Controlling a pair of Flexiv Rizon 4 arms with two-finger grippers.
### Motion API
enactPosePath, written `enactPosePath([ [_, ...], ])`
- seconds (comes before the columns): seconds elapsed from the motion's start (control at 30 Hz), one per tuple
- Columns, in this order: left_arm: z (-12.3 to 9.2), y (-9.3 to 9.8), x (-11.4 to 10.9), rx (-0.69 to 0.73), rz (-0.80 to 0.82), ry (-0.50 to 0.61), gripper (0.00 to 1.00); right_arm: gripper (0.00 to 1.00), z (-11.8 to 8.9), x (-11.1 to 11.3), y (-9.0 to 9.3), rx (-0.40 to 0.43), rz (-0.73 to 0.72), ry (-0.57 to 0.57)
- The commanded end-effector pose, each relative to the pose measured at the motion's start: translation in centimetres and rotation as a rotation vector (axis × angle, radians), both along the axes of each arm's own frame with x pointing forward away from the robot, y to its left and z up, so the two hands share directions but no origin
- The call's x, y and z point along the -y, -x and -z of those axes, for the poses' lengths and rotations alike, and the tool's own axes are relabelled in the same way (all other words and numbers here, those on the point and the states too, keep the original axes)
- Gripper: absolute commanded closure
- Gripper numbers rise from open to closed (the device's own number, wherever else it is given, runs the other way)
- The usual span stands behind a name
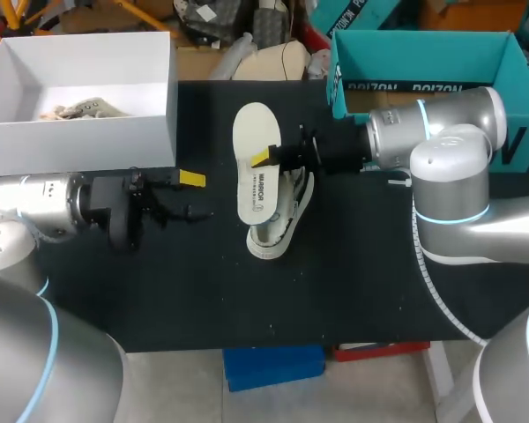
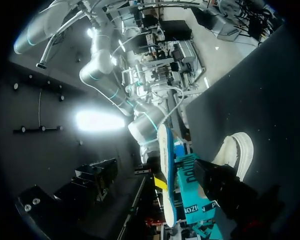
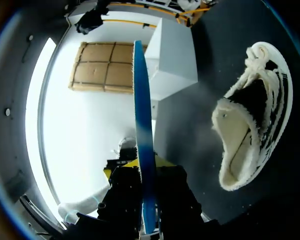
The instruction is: Take the shoe out of the shoebox, open the shoe tongue, remove and reinsert the insole, then place the shoe into the shoebox
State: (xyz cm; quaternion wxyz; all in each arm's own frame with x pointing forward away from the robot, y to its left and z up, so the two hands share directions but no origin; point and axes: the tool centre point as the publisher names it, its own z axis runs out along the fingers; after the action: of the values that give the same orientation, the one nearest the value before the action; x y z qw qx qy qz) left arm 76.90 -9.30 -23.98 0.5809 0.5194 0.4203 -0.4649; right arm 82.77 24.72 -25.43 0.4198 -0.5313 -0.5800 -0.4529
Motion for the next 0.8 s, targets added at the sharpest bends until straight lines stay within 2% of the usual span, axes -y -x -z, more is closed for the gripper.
enactPosePath([
  [0.03,0.6,-0.1,1.2,0.008,-0.032,0.04,0.0,1.0,0.1,-0.1,0.0,0.0,0.002,0.001],
  [0.3,0.6,-1.1,3.0,0.007,-0.075,0.026,0.01,1.0,0.1,-0.1,0.0,0.0,0.002,0.001],
  [0.33,0.5,-1.3,3.3,-0.007,-0.077,0.039,0.09,1.0,0.1,-0.1,0.0,0.0,0.002,0.001],
  [0.4,0.4,-1.7,3.7,-0.004,-0.084,0.031,0.35,1.0,0.1,-0.1,0.0,0.0,0.002,0.001],
  [0.47,0.2,-1.8,4.3,-0.003,-0.075,0.033,0.36,1.0,0.1,-0.1,0.0,0.0,0.002,0.001],
  [0.53,0.2,-1.9,4.6,-0.002,-0.073,0.032,0.52,1.0,0.1,-0.1,0.0,0.0,0.002,0.001],
  [0.73,0.4,-2.1,5.5,0.0,-0.078,0.027,0.57,1.0,0.1,-0.1,0.0,0.0,0.002,0.001],
  [0.8,0.4,-2.3,5.7,-0.004,-0.089,0.038,0.62,1.0,0.1,-0.1,0.0,0.0,0.002,0.001],
])
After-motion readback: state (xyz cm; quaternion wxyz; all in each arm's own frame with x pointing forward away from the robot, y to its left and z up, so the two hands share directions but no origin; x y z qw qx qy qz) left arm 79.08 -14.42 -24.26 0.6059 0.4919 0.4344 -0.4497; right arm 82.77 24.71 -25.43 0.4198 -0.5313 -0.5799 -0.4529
